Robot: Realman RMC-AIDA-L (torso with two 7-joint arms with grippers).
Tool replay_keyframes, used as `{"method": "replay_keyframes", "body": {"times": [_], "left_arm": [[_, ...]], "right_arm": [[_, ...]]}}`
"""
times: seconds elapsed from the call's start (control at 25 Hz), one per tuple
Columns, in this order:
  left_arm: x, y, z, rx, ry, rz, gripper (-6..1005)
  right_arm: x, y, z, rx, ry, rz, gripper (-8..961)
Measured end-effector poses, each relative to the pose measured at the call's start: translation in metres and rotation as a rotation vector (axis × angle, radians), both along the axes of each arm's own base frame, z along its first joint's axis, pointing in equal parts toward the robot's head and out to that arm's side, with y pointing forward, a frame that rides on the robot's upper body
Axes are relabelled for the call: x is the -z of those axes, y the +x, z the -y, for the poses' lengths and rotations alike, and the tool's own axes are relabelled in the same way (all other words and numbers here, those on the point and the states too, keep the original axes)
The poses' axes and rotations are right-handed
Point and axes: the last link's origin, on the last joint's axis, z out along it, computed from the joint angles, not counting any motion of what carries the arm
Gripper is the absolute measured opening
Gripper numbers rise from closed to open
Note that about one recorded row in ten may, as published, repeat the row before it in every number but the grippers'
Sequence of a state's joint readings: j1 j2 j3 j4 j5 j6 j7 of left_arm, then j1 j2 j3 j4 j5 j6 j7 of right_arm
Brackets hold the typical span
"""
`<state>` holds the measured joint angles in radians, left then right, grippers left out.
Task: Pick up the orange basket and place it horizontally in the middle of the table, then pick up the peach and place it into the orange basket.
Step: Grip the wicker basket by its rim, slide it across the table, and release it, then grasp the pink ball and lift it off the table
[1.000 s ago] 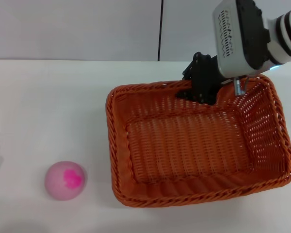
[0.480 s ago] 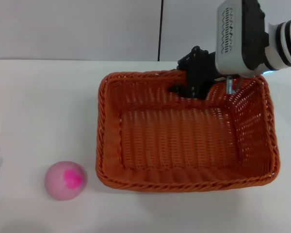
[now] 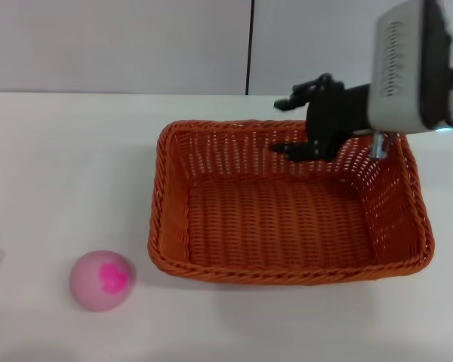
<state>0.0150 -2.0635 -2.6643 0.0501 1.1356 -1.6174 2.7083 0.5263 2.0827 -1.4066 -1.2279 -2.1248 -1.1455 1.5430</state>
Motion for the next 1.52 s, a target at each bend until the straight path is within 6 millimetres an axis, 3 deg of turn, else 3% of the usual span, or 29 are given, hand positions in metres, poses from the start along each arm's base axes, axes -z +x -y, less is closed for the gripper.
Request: {"method": "replay_keyframes", "body": {"times": [0.16, 0.2, 0.24, 0.32, 0.36, 0.4, 0.52, 0.56, 0.64, 0.76, 0.88, 1.12, 1.36, 1.52], "left_arm": [[-0.001, -0.003, 0.000, 0.044, -0.133, 0.080, 825], [-0.001, -0.003, 0.000, 0.044, -0.133, 0.080, 825], [-0.002, -0.002, 0.000, 0.065, -0.165, 0.077, 825], [-0.004, 0.001, -0.002, 0.120, -0.242, 0.064, 825], [-0.005, 0.004, -0.004, 0.160, -0.295, 0.055, 824], [-0.005, 0.004, -0.004, 0.160, -0.295, 0.055, 824], [-0.009, 0.006, -0.009, 0.210, -0.385, 0.057, 824], [-0.010, 0.006, -0.014, 0.228, -0.439, 0.068, 824], [-0.009, 0.007, -0.017, 0.237, -0.469, 0.073, 824], [0.000, 0.010, -0.028, 0.256, -0.571, 0.077, 824], [0.013, 0.013, -0.036, 0.264, -0.661, 0.059, 824], [0.028, 0.018, -0.045, 0.275, -0.733, 0.036, 824], [0.030, 0.016, -0.039, 0.265, -0.746, 0.032, 824], [0.030, 0.012, -0.034, 0.241, -0.739, 0.027, 704]], "right_arm": [[-0.040, 0.001, 0.024, 0.040, 0.101, -0.281, 590], [-0.040, 0.001, 0.024, 0.040, 0.101, -0.281, 599], [-0.058, 0.009, 0.035, 0.067, 0.149, -0.431, 608], [-0.067, 0.017, 0.042, 0.084, 0.175, -0.506, 608], [-0.086, 0.035, 0.057, 0.116, 0.234, -0.669, 608], [-0.086, 0.035, 0.057, 0.116, 0.234, -0.669, 608], [-0.111, 0.067, 0.082, 0.136, 0.308, -0.900, 608], [-0.129, 0.100, 0.105, 0.136, 0.392, -1.088, 609], [-0.135, 0.111, 0.113, 0.130, 0.426, -1.148, 609], [-0.153, 0.158, 0.145, 0.156, 0.580, -1.360, 609], [-0.157, 0.175, 0.158, 0.180, 0.638, -1.421, 609], [-0.156, 0.180, 0.163, 0.197, 0.649, -1.419, 608], [-0.154, 0.181, 0.161, 0.212, 0.653, -1.422, 608], [-0.153, 0.180, 0.160, 0.215, 0.652, -1.423, 609]]}}
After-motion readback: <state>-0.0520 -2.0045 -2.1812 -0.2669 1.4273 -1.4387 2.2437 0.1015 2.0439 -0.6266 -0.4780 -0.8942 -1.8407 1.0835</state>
